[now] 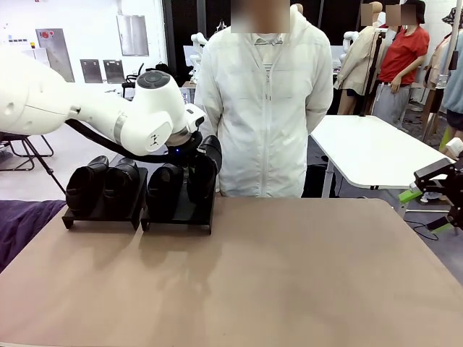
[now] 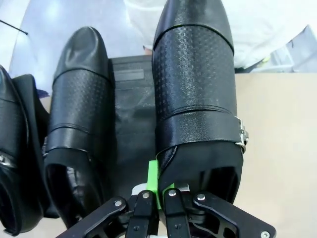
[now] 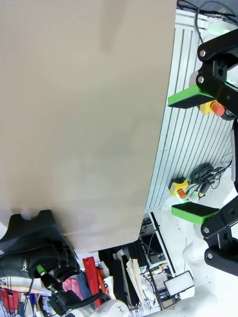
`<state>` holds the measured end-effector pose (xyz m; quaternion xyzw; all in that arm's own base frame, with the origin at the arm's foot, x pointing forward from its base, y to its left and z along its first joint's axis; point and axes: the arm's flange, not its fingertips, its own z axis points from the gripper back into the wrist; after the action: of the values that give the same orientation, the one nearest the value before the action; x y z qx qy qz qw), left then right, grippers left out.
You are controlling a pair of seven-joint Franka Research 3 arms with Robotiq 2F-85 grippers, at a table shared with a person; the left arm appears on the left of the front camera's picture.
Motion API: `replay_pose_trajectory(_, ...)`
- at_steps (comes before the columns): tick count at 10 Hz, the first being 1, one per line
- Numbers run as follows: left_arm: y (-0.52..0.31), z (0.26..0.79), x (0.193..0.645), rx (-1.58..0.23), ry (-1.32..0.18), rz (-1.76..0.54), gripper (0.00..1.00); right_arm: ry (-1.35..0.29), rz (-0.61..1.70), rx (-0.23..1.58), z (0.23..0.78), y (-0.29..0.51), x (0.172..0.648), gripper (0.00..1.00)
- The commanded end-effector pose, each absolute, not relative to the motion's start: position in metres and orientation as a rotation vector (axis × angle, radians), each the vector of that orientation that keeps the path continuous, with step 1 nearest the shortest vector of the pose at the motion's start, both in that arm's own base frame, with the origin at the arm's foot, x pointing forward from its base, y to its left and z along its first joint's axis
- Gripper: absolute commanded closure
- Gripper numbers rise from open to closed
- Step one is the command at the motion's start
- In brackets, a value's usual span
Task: Organize the shoes by placing them on the stand.
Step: Place the Shoe from the middle of the table onto the Shoes Stand.
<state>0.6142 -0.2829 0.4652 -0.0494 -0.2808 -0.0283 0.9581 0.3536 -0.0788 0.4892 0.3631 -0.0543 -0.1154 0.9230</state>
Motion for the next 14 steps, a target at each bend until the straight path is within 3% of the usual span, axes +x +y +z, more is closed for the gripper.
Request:
replay_pose_trajectory(1,-0.28,0.467,0.626,-0.094,-0.532,-0.064,1.0,-0.122,-0.234,0.778,0.492,-0.078,0.355,0.0)
replay_pose_trajectory(7,-0.282,0.456,0.636,-0.034,-0.471,-0.035,1.0,-0.122,-0.234,0.778,0.492,-0.078,0.355,0.0)
replay_pose_trajectory(8,-0.282,0.454,0.637,-0.029,-0.48,-0.034,0.66,-0.122,-0.234,0.778,0.492,-0.078,0.355,0.0)
replay_pose_trajectory(9,-0.283,0.455,0.636,-0.02,-0.512,-0.023,0.1,-0.122,-0.234,0.778,0.492,-0.078,0.355,0.0)
replay_pose_trajectory(10,-0.283,0.456,0.635,-0.028,-0.54,-0.013,0.0,-0.122,-0.234,0.778,0.492,-0.078,0.355,0.0)
replay_pose_trajectory(14,-0.288,0.478,0.615,-0.066,-0.584,-0.11,0.0,-0.122,-0.234,0.778,0.492,-0.078,0.355,0.0)
